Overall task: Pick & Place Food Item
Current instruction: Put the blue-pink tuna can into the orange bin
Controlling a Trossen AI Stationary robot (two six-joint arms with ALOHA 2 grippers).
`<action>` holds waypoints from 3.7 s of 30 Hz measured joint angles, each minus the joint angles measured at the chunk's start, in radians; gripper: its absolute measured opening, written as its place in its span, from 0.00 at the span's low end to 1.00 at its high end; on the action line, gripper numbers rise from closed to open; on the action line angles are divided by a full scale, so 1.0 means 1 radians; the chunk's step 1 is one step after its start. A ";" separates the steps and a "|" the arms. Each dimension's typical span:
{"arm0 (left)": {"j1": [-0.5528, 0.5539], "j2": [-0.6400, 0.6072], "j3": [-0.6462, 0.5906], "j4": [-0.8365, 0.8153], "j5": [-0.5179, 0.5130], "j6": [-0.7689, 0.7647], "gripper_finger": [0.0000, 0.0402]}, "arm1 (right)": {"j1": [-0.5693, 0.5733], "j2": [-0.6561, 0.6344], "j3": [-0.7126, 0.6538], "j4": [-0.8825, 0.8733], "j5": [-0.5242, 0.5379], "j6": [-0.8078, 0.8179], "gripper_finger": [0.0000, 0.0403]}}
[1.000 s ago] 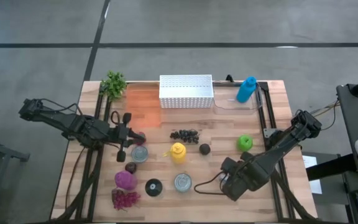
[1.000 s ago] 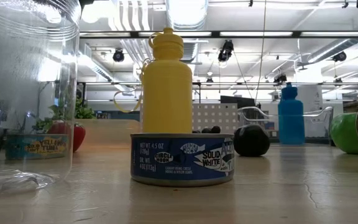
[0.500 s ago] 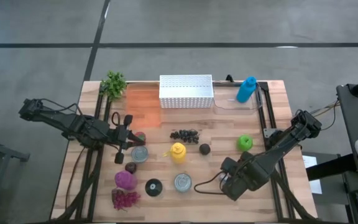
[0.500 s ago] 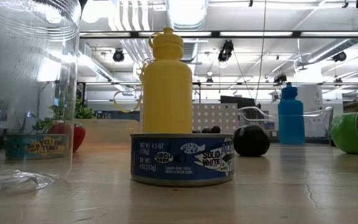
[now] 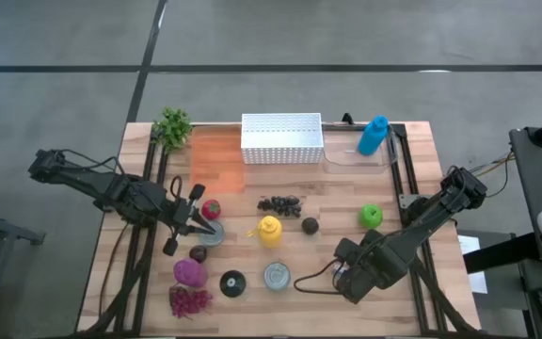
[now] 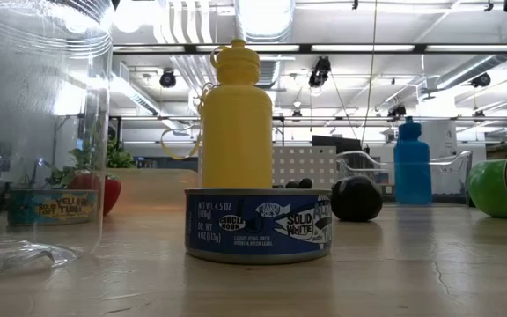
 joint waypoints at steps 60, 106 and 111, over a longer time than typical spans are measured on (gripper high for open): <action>0.000 0.000 0.000 -0.025 0.000 -0.003 0.07 | 0.000 0.018 -0.087 0.120 -0.050 -0.069 0.92; 0.000 0.000 0.000 -0.044 0.000 -0.003 0.06 | 0.000 0.026 -0.318 0.387 -0.024 -0.090 0.46; 0.000 0.000 0.000 -0.044 0.000 -0.003 0.06 | 0.000 0.026 -0.317 0.396 -0.018 -0.090 0.46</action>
